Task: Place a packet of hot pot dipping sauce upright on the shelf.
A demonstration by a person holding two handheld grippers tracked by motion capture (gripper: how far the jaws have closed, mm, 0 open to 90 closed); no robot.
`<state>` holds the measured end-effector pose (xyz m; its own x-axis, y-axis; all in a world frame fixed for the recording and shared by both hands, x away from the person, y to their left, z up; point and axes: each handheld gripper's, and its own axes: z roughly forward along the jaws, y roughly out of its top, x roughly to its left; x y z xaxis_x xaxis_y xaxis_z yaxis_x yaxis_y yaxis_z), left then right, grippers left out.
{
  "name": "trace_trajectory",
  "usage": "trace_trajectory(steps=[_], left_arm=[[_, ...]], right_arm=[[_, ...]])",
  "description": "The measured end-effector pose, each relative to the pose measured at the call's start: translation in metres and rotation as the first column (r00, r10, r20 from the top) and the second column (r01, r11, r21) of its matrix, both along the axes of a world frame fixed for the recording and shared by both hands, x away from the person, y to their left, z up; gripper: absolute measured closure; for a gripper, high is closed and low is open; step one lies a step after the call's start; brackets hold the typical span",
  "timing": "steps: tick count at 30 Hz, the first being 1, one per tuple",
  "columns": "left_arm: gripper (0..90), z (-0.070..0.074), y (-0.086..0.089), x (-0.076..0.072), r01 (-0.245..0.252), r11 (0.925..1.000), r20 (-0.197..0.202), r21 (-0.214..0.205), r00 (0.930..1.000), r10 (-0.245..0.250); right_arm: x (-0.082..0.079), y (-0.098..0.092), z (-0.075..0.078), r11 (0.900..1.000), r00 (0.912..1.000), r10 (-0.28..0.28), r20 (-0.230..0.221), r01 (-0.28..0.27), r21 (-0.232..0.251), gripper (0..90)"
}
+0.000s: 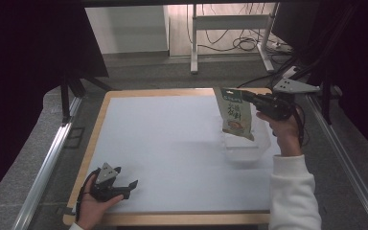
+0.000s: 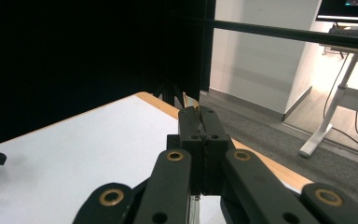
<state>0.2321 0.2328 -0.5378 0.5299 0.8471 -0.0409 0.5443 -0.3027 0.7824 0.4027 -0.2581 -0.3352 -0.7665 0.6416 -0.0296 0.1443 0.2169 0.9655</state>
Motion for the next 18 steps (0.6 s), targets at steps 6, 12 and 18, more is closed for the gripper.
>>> trace_trajectory(steps=[6,12,18], left_arm=[[17.2,0.000,0.000,0.000,0.000,1.0000,0.000,-0.002,1.0000,0.000],[17.2,0.000,0.000,0.000,0.000,1.0000,0.000,-0.002,1.0000,0.000],[17.2,-0.001,0.000,0.000,0.001,1.0000,-0.003,-0.001,1.0000,-0.001]], right_arm=[[0.004,-0.008,-0.001,0.9998,0.9999,-0.016,-0.001,0.016,0.010,89.7],[0.008,-0.014,-0.004,0.9994,0.9996,-0.029,-0.005,0.030,0.018,89.6],[0.015,-0.016,-0.010,0.9991,0.9992,-0.038,-0.011,0.038,0.018,89.7]])
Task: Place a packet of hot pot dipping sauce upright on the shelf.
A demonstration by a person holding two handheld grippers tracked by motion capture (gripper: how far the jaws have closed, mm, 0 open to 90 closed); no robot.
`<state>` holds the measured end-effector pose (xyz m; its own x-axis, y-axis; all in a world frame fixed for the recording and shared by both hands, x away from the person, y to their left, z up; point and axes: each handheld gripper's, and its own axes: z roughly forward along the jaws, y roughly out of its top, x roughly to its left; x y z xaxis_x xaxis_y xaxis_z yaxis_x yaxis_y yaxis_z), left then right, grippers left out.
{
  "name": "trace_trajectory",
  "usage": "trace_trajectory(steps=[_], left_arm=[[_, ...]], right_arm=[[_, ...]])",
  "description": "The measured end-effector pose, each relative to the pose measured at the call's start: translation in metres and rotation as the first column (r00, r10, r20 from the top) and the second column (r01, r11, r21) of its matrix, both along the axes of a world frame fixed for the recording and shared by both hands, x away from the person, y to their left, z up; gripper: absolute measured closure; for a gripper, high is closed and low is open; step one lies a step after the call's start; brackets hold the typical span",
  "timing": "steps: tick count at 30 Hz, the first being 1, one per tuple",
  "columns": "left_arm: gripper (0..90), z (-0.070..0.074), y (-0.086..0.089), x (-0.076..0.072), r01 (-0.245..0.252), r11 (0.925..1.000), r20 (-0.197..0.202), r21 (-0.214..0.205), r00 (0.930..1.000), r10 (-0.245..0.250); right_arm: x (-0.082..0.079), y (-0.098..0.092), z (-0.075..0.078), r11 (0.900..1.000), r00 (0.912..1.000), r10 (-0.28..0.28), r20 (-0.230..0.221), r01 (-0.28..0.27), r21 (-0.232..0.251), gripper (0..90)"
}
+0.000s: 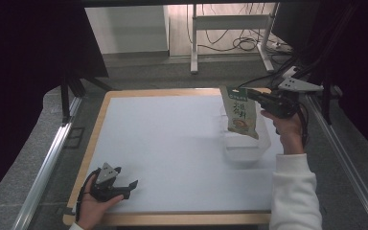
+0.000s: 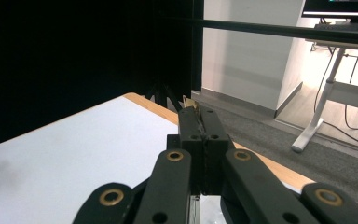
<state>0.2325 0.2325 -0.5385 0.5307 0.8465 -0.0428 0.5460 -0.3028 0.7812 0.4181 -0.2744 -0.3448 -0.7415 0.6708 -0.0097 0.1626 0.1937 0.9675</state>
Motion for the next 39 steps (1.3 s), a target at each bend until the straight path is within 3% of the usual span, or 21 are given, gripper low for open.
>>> trace_trajectory(steps=[15,28,36,39], left_arm=[[17.2,0.000,-0.001,0.000,0.000,1.0000,-0.001,0.000,1.0000,0.000],[17.2,-0.001,-0.001,0.000,0.003,1.0000,-0.003,0.000,1.0000,-0.003],[17.2,-0.001,-0.002,0.000,0.005,1.0000,-0.004,0.001,1.0000,-0.005],[17.2,-0.001,-0.002,0.000,0.007,1.0000,-0.004,0.001,1.0000,-0.007]], right_arm=[[0.018,0.001,-0.019,0.9993,0.9994,-0.027,-0.021,0.027,-0.025,89.6],[0.030,0.001,-0.035,0.9946,0.9961,-0.072,-0.051,0.068,-0.078,89.5],[0.035,-0.005,-0.044,0.9930,0.9884,-0.102,-0.113,0.094,-0.072,88.9],[0.036,-0.010,-0.046,0.9836,0.9800,-0.156,-0.123,0.143,-0.109,88.7]])
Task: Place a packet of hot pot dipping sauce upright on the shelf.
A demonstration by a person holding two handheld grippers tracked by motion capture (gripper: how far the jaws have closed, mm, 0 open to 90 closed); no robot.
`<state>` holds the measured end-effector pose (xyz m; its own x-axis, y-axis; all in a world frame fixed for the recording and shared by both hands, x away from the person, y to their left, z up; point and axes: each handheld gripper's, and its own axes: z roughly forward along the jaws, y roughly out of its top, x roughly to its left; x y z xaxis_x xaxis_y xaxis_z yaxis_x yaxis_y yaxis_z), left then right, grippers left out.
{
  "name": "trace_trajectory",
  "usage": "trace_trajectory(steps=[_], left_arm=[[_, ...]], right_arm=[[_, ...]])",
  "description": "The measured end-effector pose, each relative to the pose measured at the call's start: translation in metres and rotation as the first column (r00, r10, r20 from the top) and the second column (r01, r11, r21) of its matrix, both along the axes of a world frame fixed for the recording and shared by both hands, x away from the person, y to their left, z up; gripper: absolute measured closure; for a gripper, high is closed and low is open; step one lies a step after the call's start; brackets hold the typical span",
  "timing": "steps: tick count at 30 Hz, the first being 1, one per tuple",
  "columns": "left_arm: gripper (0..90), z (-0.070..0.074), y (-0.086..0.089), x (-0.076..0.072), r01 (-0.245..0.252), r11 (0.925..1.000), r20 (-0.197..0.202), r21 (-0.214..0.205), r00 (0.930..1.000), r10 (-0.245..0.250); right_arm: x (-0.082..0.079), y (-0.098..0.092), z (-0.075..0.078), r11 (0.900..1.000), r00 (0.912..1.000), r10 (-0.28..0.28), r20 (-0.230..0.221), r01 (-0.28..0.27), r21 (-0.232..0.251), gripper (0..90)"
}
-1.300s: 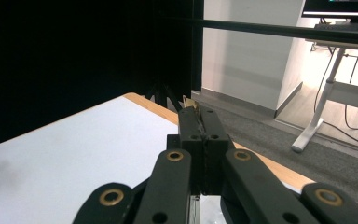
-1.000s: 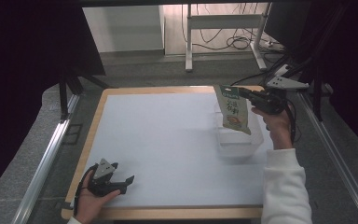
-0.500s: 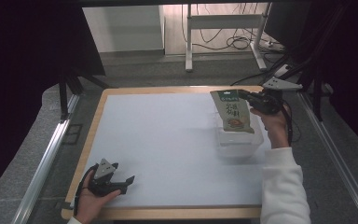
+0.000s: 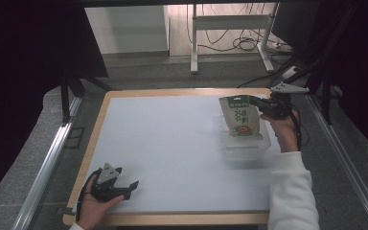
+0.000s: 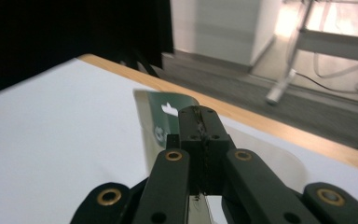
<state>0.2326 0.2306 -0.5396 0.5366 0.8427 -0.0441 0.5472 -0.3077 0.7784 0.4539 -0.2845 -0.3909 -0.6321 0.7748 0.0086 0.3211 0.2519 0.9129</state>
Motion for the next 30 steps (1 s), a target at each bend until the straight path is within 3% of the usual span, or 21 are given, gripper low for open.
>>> trace_trajectory(steps=[6,10,14,17,19,22,24,27,30], left_arm=[[17.2,0.000,0.000,0.000,0.000,1.0000,0.002,0.000,1.0000,0.000],[17.2,0.000,0.000,0.000,0.000,1.0000,0.002,0.000,1.0000,0.000],[17.2,0.000,0.000,0.000,0.000,1.0000,0.003,-0.001,1.0000,0.000],[17.2,0.001,0.000,-0.001,0.002,1.0000,0.006,0.000,1.0000,-0.002],[17.2,0.002,0.000,-0.001,0.002,1.0000,0.009,-0.001,1.0000,-0.002],[17.2,0.002,0.000,-0.001,0.005,1.0000,0.009,0.001,0.9999,-0.005],[17.2,0.002,0.000,-0.002,0.006,1.0000,0.009,0.002,0.9999,-0.006],[17.2,0.001,0.000,-0.002,0.006,1.0000,0.008,0.003,1.0000,-0.006],[17.2,0.001,0.000,-0.002,0.007,1.0000,0.008,-0.001,0.9999,-0.007]], right_arm=[[0.004,-0.004,-0.007,0.9983,0.9982,-0.047,-0.037,0.045,-0.037,87.2],[0.004,-0.002,-0.008,0.9952,0.9969,-0.071,-0.034,0.069,-0.070,81.6],[0.001,-0.001,-0.005,0.9906,0.9934,-0.114,-0.010,0.113,-0.077,63.2],[-0.004,0.003,0.000,0.9805,0.9827,-0.185,0.010,0.185,-0.065,44.8],[-0.008,0.008,0.004,0.9742,0.9753,-0.218,0.035,0.220,-0.052,38.5],[-0.016,0.013,0.013,0.9725,0.9727,-0.228,0.047,0.229,-0.039,35.0],[-0.022,0.017,0.020,0.9754,0.9745,-0.216,0.061,0.218,-0.031,34.5],[-0.035,0.025,0.028,0.9891,0.9881,-0.147,0.046,0.147,0.007,33.8],[-0.048,0.036,0.029,0.9968,0.9966,-0.080,0.020,0.080,0.006,32.4]])
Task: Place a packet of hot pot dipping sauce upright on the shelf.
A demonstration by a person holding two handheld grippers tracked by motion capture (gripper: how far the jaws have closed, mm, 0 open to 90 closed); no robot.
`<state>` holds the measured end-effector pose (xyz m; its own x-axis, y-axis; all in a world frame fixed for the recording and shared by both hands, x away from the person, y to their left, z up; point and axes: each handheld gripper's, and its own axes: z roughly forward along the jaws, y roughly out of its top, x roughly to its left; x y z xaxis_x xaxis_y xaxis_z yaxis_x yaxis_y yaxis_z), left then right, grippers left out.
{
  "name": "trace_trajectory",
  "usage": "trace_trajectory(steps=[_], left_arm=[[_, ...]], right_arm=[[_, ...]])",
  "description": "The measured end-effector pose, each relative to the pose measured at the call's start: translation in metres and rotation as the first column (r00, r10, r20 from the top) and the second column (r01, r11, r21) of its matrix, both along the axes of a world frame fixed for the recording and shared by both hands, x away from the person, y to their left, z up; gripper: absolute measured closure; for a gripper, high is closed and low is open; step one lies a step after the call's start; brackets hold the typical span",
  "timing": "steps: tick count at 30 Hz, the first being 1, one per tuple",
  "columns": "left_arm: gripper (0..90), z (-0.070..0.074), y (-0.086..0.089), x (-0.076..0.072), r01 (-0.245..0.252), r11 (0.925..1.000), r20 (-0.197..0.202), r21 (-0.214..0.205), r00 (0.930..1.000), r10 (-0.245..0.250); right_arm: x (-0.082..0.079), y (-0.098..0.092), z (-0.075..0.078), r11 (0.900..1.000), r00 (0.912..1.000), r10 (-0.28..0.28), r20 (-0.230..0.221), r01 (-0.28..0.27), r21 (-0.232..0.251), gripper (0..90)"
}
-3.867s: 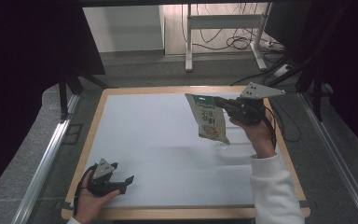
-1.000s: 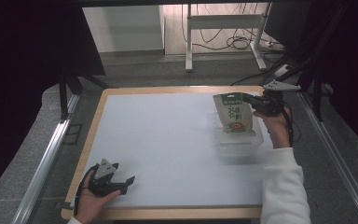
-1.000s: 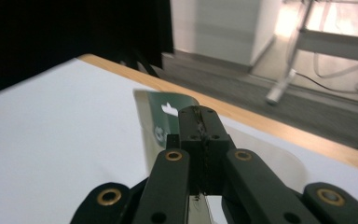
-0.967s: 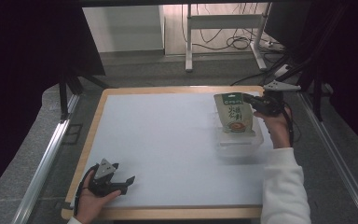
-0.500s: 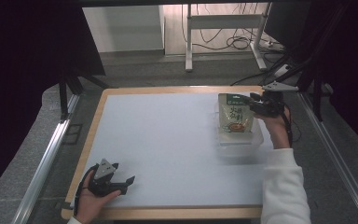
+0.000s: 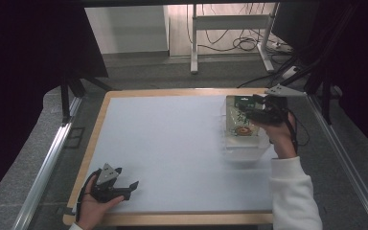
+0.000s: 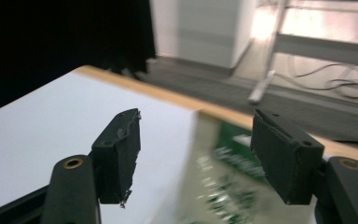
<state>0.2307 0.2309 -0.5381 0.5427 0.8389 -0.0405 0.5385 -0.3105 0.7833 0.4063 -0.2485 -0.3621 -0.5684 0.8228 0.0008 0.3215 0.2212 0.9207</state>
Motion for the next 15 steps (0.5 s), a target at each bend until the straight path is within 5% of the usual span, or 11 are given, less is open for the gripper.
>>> trace_trajectory(steps=[3,4,10,15], left_arm=[[17.2,0.000,0.000,0.000,0.001,1.0000,0.001,0.000,1.0000,-0.001],[17.2,0.001,0.000,0.000,0.001,1.0000,0.002,-0.001,1.0000,-0.001],[17.2,0.001,-0.001,0.000,0.003,1.0000,0.006,0.000,1.0000,-0.003],[17.2,0.001,-0.001,-0.001,0.004,1.0000,0.005,-0.003,1.0000,-0.004]], right_arm=[[-0.010,0.010,-0.005,0.9986,0.9984,0.050,-0.024,-0.050,-0.015,31.7],[-0.022,0.023,-0.014,0.9941,0.9930,0.103,-0.057,-0.105,-0.029,30.9],[-0.048,0.045,-0.038,0.9808,0.9773,0.184,-0.105,-0.189,-0.046,30.1],[-0.067,0.064,-0.056,0.9582,0.9500,0.273,-0.151,-0.283,-0.044,28.8]])
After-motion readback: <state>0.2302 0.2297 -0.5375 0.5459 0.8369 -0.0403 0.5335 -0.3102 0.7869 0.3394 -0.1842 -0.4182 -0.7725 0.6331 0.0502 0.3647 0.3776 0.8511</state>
